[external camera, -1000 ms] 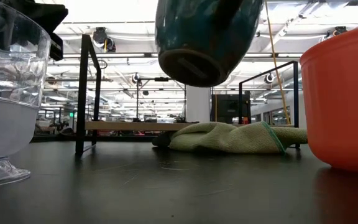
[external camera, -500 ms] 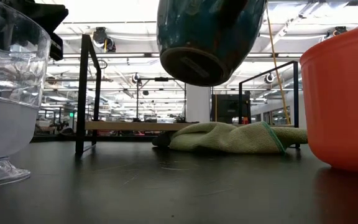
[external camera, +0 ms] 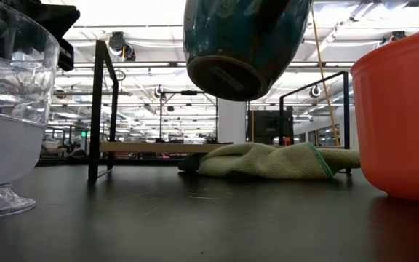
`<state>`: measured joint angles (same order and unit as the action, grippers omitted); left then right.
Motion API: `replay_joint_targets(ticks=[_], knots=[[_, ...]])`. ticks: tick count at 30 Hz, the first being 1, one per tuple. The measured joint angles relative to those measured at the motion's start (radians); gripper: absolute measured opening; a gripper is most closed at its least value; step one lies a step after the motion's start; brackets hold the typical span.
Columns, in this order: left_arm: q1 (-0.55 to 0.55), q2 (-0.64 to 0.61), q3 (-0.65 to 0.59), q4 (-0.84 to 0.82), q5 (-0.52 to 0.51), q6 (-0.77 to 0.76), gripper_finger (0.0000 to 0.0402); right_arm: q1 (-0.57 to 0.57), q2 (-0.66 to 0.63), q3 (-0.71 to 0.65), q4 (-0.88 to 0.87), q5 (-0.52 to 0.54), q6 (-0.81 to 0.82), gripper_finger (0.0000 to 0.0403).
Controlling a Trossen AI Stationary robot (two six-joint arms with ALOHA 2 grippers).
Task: Stack small to large cups/mugs on shelf
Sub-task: Put the green and blue mug on the shelf
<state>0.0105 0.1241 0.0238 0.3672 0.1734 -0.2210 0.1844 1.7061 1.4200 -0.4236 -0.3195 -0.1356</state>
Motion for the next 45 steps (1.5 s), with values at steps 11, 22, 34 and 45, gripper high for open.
replay_joint_targets(ticks=[11,22,34,45], knots=[[0.0,0.0,0.0,0.0,0.0,-0.02,0.0031,0.0,0.0,0.0,0.0,0.0,0.0,0.0026],[0.0,0.0,0.0,0.0,0.0,-0.02,0.0031,0.001,0.0,0.0,0.0,0.0,-0.009,0.0026],[0.0,0.0,0.0,0.0,0.0,-0.02,0.0031,0.001,0.0,0.0,0.009,0.0,-0.011,0.0026],[0.0,0.0,0.0,0.0,0.0,-0.025,0.0031,0.001,0.0,0.0,0.009,0.0,-0.011,0.0026]])
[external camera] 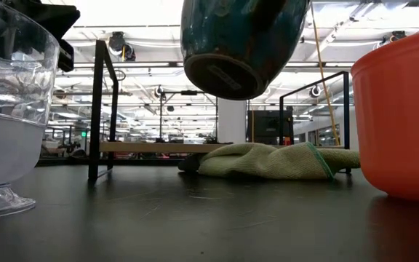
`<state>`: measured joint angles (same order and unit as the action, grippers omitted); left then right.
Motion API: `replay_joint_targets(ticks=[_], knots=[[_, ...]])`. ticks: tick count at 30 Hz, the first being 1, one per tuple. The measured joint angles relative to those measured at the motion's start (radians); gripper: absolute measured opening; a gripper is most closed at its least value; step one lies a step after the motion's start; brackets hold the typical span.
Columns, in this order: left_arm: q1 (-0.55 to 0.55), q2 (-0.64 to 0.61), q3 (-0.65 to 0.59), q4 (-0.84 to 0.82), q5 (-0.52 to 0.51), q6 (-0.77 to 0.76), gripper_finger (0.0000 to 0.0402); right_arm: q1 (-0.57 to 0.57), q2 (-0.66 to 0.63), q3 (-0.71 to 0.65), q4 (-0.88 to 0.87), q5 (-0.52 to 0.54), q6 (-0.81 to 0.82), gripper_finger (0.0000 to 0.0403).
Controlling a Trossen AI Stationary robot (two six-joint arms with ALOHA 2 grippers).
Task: Stack small to large cups/mugs on shelf
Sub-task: Put the green and blue mug on the shelf
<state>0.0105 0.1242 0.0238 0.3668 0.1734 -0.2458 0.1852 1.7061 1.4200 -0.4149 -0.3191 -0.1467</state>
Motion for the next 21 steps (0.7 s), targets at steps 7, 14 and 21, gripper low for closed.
replay_joint_targets(ticks=[7,14,21], knots=[[0.0,0.0,0.0,0.0,0.0,-0.004,0.0031,0.0,0.0,0.0,0.0,0.0,-0.004,0.0026],[0.0,0.0,0.0,0.0,0.0,0.0,0.0031,0.0,0.0,0.0,0.0,0.0,-0.004,0.0026],[0.0,0.0,0.0,0.0,0.0,-0.019,0.0031,0.0,0.0,0.0,0.013,0.0,0.003,0.0026]])
